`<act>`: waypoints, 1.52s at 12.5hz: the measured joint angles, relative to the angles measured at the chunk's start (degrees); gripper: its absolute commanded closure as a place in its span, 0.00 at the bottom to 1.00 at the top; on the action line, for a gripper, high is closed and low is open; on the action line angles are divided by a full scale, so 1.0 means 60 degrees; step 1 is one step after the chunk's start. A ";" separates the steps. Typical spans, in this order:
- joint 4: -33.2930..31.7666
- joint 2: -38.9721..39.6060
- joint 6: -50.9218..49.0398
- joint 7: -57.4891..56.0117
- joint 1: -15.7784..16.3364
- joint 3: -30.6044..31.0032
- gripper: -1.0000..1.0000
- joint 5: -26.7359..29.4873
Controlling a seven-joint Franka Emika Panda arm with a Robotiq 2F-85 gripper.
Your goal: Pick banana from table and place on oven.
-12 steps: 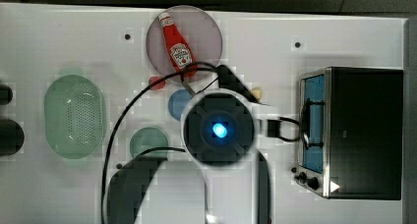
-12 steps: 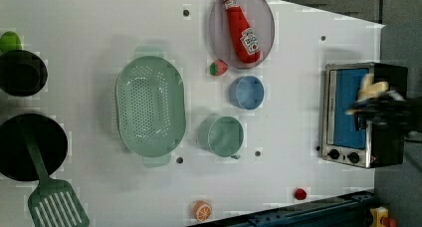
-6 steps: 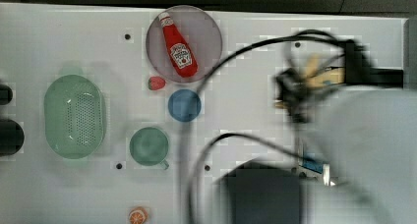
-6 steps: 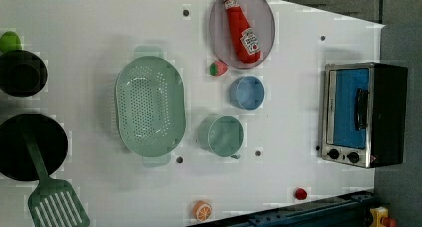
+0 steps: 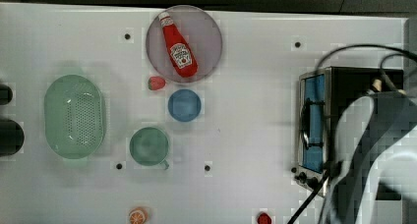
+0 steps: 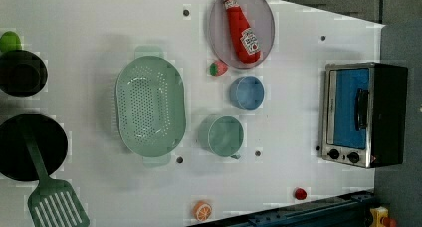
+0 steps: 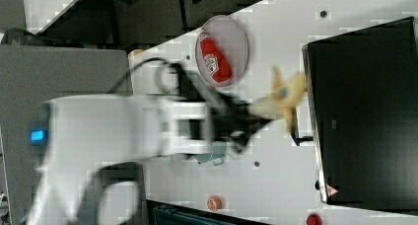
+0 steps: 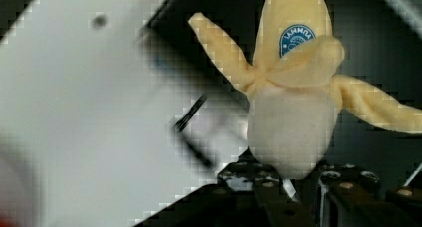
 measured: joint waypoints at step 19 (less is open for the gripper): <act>0.0112 -0.1621 -0.1413 -0.2098 0.0224 0.0354 0.00 -0.0294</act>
